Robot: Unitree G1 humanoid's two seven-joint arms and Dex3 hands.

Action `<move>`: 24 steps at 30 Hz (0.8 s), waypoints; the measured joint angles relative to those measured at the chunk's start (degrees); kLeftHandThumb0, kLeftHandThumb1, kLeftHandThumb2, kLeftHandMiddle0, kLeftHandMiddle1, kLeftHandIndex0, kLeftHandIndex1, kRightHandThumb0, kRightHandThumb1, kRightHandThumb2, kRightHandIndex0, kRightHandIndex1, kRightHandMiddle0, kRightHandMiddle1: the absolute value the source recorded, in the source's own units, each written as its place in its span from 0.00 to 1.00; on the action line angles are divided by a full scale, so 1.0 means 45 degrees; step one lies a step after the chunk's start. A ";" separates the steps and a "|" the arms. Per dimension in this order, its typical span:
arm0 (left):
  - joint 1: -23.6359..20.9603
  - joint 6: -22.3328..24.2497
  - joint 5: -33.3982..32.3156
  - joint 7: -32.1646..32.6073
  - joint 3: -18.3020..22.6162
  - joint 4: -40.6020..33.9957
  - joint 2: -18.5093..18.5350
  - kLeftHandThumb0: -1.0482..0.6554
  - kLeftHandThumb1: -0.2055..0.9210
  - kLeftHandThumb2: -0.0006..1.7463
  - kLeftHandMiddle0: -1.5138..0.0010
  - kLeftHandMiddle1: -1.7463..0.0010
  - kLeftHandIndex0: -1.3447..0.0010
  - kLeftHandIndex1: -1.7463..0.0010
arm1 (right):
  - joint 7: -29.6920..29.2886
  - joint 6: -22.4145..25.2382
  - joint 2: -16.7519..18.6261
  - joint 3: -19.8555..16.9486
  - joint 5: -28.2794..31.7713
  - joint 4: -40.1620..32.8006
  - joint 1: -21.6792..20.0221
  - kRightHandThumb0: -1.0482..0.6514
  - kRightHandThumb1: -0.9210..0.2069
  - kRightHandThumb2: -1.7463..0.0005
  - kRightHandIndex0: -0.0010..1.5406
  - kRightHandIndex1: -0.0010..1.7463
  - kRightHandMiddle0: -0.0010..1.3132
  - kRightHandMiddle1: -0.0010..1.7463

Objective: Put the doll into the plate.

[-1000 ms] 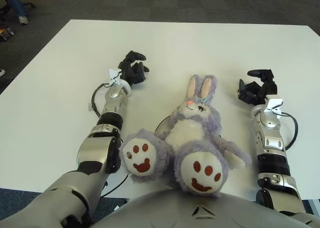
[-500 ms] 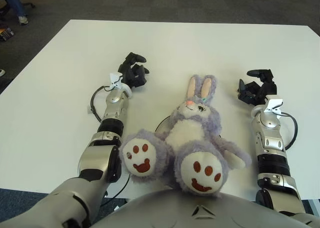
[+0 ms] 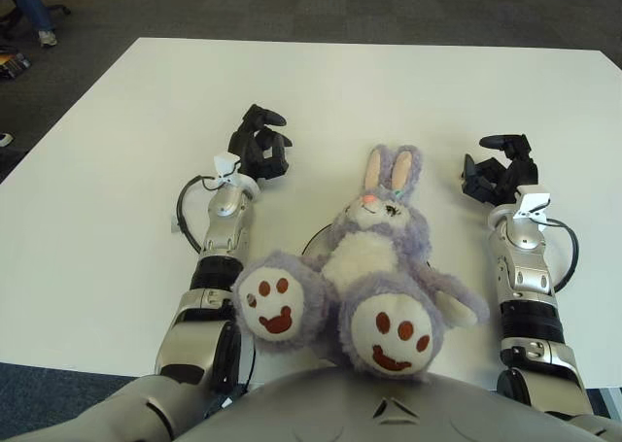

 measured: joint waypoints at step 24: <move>0.0605 -0.0066 -0.0004 0.0002 -0.0141 -0.1049 -0.0083 0.61 0.60 0.65 0.74 0.00 0.72 0.00 | 0.0038 0.0481 0.0088 -0.0058 0.0033 -0.0746 0.0316 0.87 0.44 0.42 0.43 0.87 0.11 0.94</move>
